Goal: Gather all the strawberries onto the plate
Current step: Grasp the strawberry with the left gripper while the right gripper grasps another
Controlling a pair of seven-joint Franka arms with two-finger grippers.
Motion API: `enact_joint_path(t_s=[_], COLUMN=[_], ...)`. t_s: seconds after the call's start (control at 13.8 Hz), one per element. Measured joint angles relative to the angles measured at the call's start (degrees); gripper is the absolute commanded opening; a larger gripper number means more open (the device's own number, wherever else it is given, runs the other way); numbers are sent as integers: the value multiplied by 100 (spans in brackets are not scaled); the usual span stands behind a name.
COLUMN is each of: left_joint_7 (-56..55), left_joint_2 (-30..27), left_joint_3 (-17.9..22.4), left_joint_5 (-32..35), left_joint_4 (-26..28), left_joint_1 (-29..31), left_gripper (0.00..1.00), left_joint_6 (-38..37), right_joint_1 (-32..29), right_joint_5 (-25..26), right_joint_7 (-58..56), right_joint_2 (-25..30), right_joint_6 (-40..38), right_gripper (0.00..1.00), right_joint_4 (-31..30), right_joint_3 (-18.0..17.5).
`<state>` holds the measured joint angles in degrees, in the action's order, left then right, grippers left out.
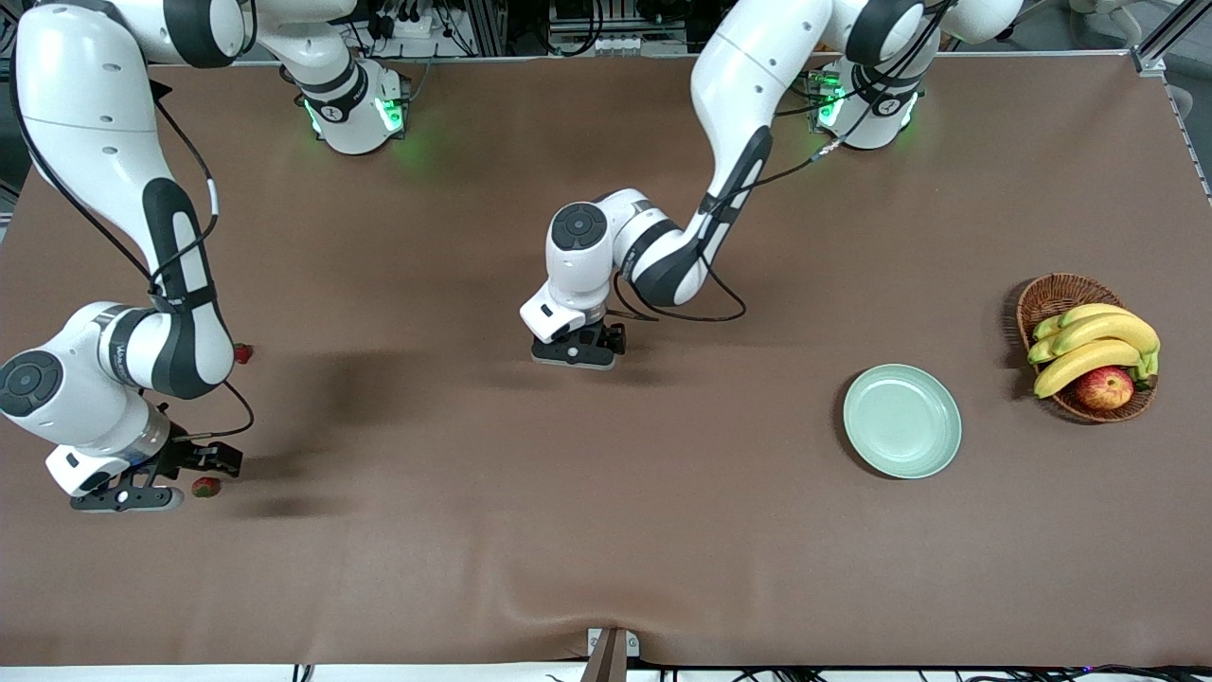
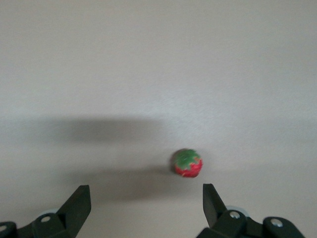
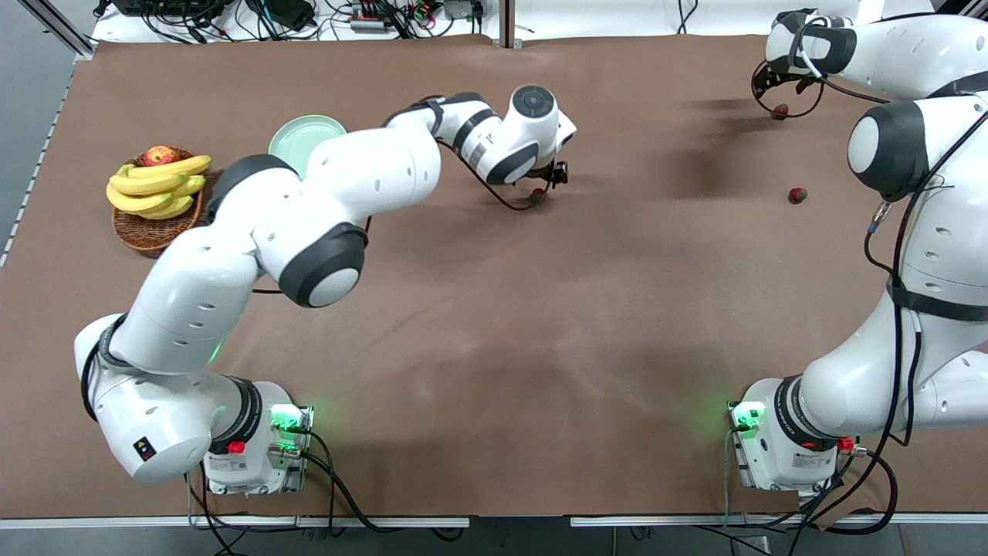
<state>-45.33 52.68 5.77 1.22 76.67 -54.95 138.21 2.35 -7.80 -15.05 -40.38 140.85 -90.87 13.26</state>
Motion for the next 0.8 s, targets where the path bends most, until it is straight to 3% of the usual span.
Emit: enact_joint_path(t_s=[0.58,0.65,0.8], left_joint_7=[-87,-119,-194], left_joint_2=[76,83,103], left_joint_3=[67,68,68], left_joint_5=[0,0,0], left_joint_4=[-25,-25,-25], left_joint_1=[-129,-129,-129], left_gripper=[100,90,16], left_joint_6=[28,34,43], right_joint_1=[-36,-50,-90], right_joint_5=[3,5,7], right_joint_7=[-8,-19,-32], right_joint_2=[-505,-540,-598], right_joint_6=[746,762,770], right_gripper=[100,100,100], right_joint_4=[20,39,114], right_joint_3=[-14,-12,-12])
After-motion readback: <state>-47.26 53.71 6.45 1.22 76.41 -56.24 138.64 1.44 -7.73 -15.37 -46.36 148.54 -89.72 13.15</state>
